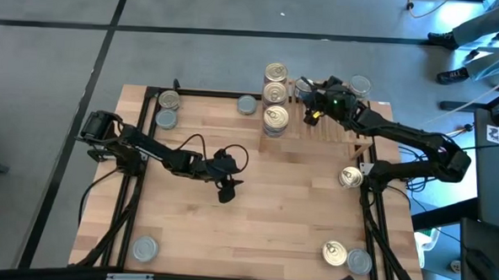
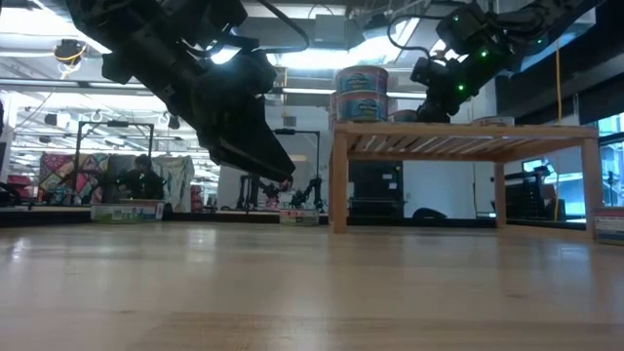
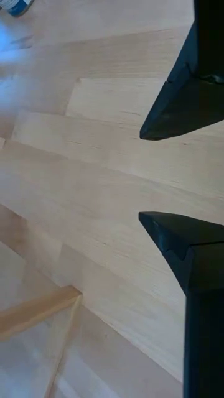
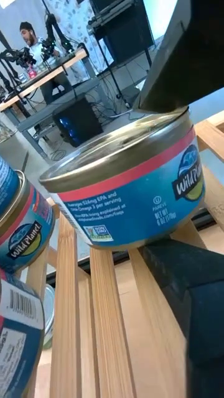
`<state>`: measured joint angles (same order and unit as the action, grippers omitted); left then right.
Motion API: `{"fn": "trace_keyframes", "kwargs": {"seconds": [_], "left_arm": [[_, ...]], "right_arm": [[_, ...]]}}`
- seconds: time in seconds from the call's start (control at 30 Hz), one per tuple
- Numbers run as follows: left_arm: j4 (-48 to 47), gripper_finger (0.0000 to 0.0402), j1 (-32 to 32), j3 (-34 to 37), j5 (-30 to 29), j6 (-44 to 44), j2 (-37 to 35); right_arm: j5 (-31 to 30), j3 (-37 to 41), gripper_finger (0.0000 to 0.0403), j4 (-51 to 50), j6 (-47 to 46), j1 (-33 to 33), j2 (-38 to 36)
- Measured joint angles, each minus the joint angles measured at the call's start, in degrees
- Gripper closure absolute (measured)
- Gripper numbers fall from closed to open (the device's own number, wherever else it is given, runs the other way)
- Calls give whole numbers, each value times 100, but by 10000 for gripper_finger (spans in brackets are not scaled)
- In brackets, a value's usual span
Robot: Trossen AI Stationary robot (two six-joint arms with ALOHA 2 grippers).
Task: Stack canned seafood by type on shelf
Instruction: Put the blue-pink tuna can on the shelf
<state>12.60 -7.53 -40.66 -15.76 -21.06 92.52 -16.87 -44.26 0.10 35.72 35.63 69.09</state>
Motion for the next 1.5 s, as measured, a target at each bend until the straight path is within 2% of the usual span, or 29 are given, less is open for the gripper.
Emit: {"fn": "trace_keyframes", "kwargs": {"seconds": [0.33, 0.7, 0.97, 1.17, 1.37, 1.5], "left_arm": [[0, 204, 2, 0, -19, 56, -1], [2, 204, 4, 0, -92, 52, -1], [2, 204, 4, 0, -100, 47, -1], [2, 204, 2, 0, -100, 20, -1], [2, 204, 2, 0, -100, 12, -1], [1, 204, 4, 0, -100, 15, -1]], "right_arm": [[396, 14, 93, -165, -433, -8, -326], [38, 12, 107, -142, -434, 1, -332], [146, 9, 110, 360, -438, 1, 23], [342, 5, 110, 428, -742, -5, -67], [-253, 5, 110, 152, -740, -2, -618], [-959, -1, 110, -28, -466, 3, -788]]}}
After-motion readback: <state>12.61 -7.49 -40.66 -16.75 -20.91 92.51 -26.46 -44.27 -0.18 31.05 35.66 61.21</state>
